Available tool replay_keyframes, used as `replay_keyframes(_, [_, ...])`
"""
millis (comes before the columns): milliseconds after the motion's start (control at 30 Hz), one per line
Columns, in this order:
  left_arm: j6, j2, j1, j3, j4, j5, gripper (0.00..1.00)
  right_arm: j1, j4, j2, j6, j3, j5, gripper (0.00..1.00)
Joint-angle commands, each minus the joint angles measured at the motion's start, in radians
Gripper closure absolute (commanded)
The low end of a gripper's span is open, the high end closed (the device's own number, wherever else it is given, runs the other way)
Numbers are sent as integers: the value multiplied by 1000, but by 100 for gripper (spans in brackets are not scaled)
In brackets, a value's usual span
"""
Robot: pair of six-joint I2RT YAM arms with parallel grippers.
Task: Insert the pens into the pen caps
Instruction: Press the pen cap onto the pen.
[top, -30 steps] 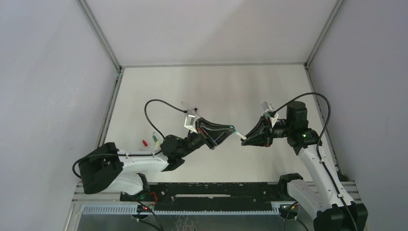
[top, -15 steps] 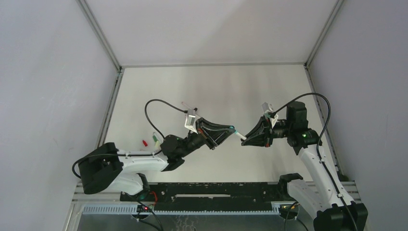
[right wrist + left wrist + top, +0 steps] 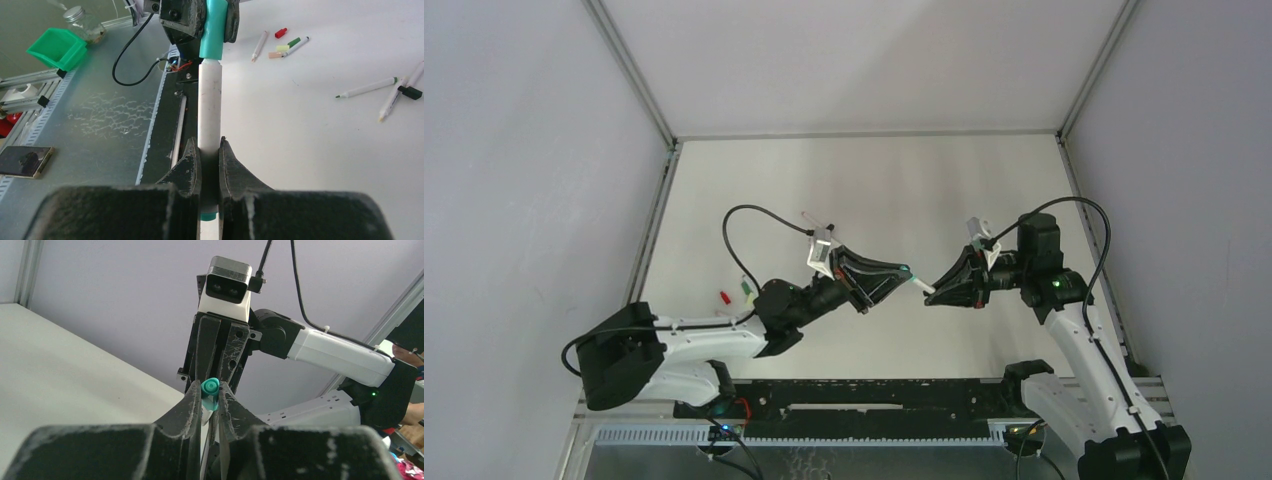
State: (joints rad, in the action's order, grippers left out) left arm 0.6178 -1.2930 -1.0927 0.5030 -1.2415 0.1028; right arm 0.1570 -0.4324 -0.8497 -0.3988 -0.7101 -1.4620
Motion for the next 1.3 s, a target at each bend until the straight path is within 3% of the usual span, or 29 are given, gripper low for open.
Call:
replay_keyframes(0, [-41,49,-12,-13,64,19,100,24,-7,10,-68,-34,11,100])
replay_keyframes(533, [-76,46,-42,14,63,-36,100,41,0,23,-60,-34,-13,100])
replay_keyframes(700, [-99,30,-45,13,60,-30,100,22,44,22,16,-33,-34,100])
replay_keyframes(1100, [-243,-73,-47,-22,-145,99,100,34,193,-25,247,-34,-117,100])
replay_keyframes(1267, [-206,-126,-41,10,-145,175,100,42,209,-23,263,-34,-127,100])
